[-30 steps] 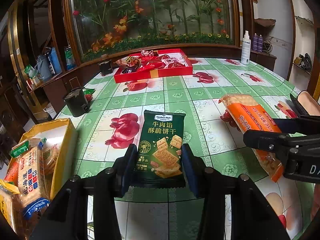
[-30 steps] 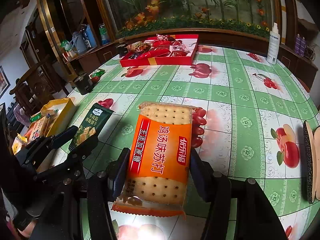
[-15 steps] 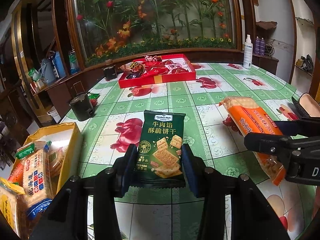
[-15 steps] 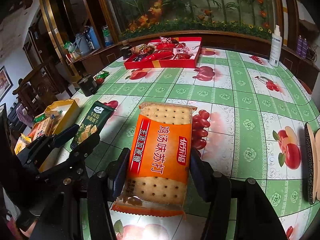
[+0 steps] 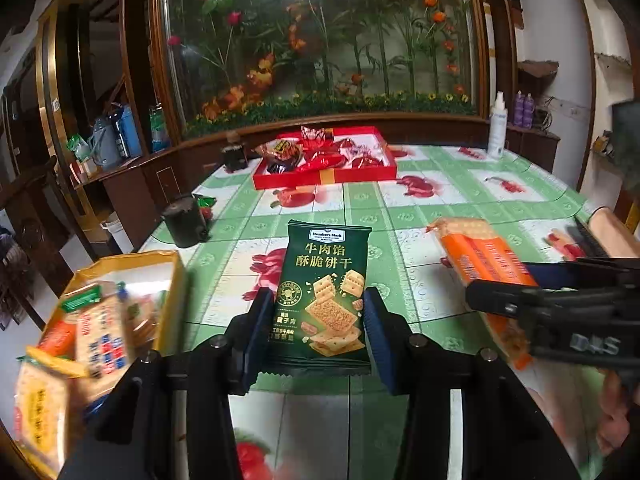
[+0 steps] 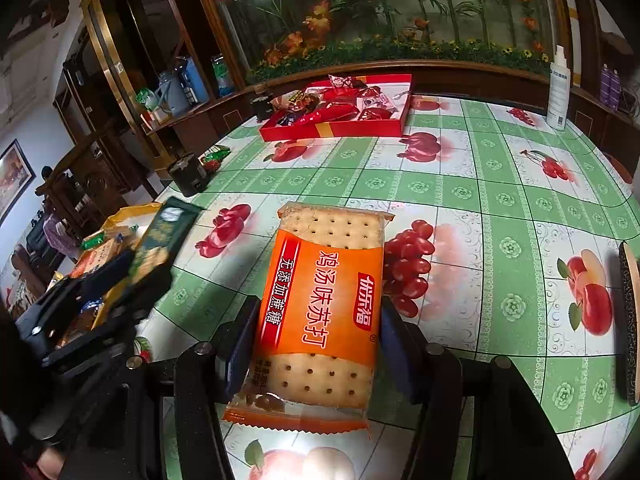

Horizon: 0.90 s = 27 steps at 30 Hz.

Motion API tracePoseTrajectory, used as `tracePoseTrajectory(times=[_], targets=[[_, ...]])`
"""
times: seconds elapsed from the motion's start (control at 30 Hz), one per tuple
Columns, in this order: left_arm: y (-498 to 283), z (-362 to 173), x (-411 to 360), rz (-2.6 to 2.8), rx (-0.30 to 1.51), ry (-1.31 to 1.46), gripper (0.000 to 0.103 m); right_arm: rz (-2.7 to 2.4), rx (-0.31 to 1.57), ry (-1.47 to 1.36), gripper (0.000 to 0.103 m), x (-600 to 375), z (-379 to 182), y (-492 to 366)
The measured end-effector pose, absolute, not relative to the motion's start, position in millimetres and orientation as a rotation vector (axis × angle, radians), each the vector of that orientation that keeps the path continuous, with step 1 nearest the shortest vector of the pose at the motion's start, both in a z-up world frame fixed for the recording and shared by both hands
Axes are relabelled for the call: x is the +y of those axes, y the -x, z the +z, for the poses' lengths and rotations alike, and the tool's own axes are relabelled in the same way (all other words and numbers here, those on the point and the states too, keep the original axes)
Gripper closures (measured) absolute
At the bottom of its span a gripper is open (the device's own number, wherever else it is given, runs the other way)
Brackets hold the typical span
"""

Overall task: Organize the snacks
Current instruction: 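Lift the green pack with left tool while right holds the orange pack, then carry both packs over the white tray, lower them and open both tools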

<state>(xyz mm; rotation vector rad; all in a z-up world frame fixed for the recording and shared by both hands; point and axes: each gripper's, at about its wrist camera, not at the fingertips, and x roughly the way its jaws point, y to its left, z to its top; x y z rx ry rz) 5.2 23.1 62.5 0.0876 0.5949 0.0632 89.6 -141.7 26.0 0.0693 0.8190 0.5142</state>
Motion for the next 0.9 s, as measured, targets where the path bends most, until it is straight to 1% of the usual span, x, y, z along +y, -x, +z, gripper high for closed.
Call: tracePoseTrajectory(times=[0.23,0.5,0.73,0.9], targets=[[41,94,48,0.059,0.572,-0.064,0.058,0.591,0.812,-0.057,0.041,-117,36,-71],[87,111,111,0.131,0.548,0.01,0.058,0.732,0.825,-0.04,0.041,-57,50,-48],[106,111,175,0.253,0.533,0.078,0.058,0.825,0.789,0.031,0.041,13,75,-32],[107,97,210,0.3,0.569,0.134,0.058,0.865,0.812,0.059,0.041,59,76,-37]])
